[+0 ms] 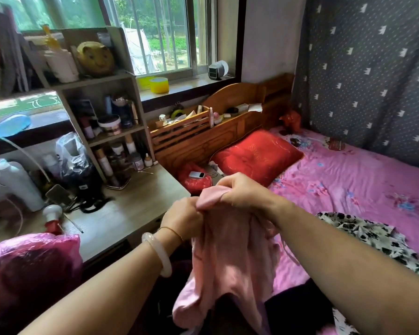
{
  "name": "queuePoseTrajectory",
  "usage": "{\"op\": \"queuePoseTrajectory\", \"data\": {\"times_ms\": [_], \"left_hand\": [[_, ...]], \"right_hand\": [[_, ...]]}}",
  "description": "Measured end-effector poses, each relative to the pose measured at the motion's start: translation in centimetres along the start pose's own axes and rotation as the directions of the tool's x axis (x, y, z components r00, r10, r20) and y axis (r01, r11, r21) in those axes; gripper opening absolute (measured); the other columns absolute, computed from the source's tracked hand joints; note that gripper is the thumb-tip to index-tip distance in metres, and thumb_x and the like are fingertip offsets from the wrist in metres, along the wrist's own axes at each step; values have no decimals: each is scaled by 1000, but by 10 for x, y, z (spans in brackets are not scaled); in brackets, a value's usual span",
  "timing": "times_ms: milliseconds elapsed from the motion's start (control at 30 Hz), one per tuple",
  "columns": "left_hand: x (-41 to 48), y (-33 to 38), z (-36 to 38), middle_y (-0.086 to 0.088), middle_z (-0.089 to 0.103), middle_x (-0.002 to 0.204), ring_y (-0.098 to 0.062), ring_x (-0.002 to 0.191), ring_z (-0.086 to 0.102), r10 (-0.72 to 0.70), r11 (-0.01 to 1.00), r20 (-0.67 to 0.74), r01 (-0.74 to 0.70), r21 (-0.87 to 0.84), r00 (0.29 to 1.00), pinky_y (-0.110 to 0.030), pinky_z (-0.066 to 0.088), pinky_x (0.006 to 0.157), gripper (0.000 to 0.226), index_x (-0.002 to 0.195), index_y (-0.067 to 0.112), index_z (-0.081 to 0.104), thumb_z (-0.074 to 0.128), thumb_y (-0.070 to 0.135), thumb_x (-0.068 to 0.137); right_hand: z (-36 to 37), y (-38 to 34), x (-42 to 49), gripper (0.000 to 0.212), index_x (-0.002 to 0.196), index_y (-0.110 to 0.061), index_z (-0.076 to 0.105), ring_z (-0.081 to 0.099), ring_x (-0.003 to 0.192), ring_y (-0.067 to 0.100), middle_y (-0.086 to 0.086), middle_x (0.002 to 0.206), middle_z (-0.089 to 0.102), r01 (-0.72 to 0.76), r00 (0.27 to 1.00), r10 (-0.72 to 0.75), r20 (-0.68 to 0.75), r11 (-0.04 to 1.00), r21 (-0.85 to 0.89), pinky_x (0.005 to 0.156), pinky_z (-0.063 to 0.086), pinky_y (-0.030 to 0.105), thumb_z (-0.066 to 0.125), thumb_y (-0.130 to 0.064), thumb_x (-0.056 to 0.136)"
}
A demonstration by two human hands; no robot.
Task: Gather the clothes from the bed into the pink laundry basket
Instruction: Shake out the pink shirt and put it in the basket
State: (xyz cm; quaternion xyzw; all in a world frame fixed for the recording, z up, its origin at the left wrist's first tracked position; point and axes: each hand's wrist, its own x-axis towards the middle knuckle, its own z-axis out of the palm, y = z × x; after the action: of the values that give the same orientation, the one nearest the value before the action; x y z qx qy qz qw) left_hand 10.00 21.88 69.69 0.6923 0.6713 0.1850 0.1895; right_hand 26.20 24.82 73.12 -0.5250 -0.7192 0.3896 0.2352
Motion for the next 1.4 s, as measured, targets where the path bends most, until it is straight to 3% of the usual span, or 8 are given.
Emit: {"op": "queuePoseTrajectory", "data": {"times_ms": [267,533,667,867,1033,1133,1300,1400], "left_hand": [[17,-14,-30,-1,72,91,-25,94,64,-20,957,-167,-29,-287,986,-32,51,81,31,89,23,69,45,7,76],[20,-25,-24,3,59,70,-14,69,53,-87,917,-127,30,-397,988,-21,40,55,24,79,17,63,52,-4,81],[17,3,-34,4,61,70,4,58,56,27,742,-135,-110,-662,990,-8,45,55,28,74,16,62,56,-8,88],[14,7,-35,-10,70,85,-14,79,64,61,612,-107,-122,-781,992,-31,55,75,17,91,-2,68,73,-7,75],[1,-37,-25,-9,66,121,-25,119,58,212,447,236,121,-886,948,-34,49,96,44,124,13,59,69,4,82],[-20,-41,-8,5,73,105,-8,102,66,286,642,472,199,-740,834,-26,53,88,56,116,15,61,74,-13,69],[-19,-30,19,15,68,85,-2,83,60,97,734,130,18,-679,987,-15,52,77,30,81,29,67,81,10,61],[-17,-34,22,6,74,92,-11,91,65,-9,533,131,116,-838,991,-26,54,85,33,87,22,73,75,12,56]], "right_hand": [[-15,54,1,23,89,-16,68,53,101,35,12,105,51,-203,961,48,-271,791,-578,87,48,45,47,-26,88],[-17,18,1,47,86,-12,65,45,36,8,-2,47,55,-74,965,186,-185,869,490,35,32,16,25,12,84],[5,8,4,46,130,-20,54,65,109,16,0,114,69,-31,983,-63,175,871,491,85,56,33,58,0,89],[29,0,9,18,87,-10,68,64,70,22,11,80,67,-163,984,125,129,926,342,62,53,37,53,-1,92],[16,-10,28,12,76,-11,59,52,52,19,9,66,56,-176,955,296,-20,617,767,50,39,29,56,-11,87],[11,-26,27,32,69,-9,54,57,43,13,7,52,58,-296,943,258,209,370,881,43,48,22,44,-15,98],[20,-28,37,22,86,-8,64,66,72,15,8,77,67,-353,933,156,324,220,910,69,57,26,49,-21,96],[7,5,38,24,107,5,60,64,56,19,13,73,66,-354,916,378,137,599,718,53,56,30,52,-13,94]]}}
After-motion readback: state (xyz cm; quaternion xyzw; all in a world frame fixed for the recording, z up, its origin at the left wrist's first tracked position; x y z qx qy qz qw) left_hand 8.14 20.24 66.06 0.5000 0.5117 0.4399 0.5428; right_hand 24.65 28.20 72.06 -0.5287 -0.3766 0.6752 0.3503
